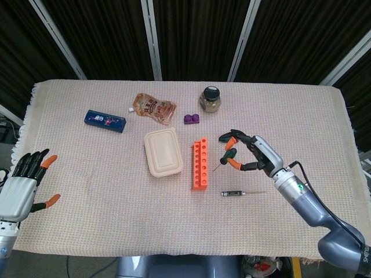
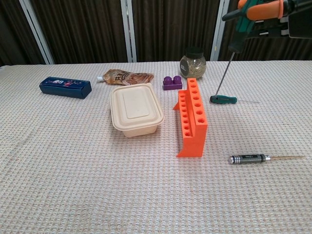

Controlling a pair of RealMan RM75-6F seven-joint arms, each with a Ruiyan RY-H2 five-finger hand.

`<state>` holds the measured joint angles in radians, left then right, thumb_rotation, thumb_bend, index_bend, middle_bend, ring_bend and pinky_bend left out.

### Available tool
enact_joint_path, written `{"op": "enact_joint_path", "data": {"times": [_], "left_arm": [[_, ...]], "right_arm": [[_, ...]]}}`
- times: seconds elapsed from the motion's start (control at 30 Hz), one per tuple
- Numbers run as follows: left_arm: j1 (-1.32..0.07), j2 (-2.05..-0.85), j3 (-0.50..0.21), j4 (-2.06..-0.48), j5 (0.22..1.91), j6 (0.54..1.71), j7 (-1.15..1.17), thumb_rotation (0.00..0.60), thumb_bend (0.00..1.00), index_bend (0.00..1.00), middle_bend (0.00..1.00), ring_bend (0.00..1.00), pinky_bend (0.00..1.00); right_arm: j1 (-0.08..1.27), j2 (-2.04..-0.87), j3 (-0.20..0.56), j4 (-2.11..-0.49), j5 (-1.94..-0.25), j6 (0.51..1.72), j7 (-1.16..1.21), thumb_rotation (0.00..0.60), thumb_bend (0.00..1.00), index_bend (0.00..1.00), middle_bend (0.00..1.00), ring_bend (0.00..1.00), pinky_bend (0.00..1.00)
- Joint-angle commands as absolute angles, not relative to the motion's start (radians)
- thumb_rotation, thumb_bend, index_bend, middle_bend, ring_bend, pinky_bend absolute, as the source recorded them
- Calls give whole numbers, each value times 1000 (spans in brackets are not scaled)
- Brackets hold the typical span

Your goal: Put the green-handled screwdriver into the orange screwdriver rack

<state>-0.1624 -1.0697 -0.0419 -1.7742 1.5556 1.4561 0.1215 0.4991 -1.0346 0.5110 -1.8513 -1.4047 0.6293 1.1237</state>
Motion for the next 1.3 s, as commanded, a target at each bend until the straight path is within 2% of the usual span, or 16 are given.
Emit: {"op": "enact_joint_path", "data": {"times": [0.03,0.27,0.47,0.83,1.3], "left_arm": [[-162,-1070,-41,-1774,1556,1456,122,600,167,111,0,0,0],[-161,-1075,-38,-1772,1554,1453,123,600,164,111,0,0,0],[-161,-1077,-36,-1763,1543,1446,117,600,167,111,0,0,0],[-159,-1083,-36,-1744,1533,1443,100,600,165,108,0,0,0],[-159,-1087,-38,-1736,1531,1443,88,600,165,99,0,0,0]], "right_arm": [[511,-1015,495,-1860,-1433,643,1161,600,414,668,228,0,0],[549,-1022,459,-1857,-1445,649,1172,600,413,669,228,0,0],[617,-1074,422,-1829,-1405,640,1078,600,413,671,229,0,0],[679,-1113,403,-1820,-1274,639,939,600,414,671,229,0,0],[693,-1093,397,-1833,-1224,637,906,600,413,671,229,0,0]]}}
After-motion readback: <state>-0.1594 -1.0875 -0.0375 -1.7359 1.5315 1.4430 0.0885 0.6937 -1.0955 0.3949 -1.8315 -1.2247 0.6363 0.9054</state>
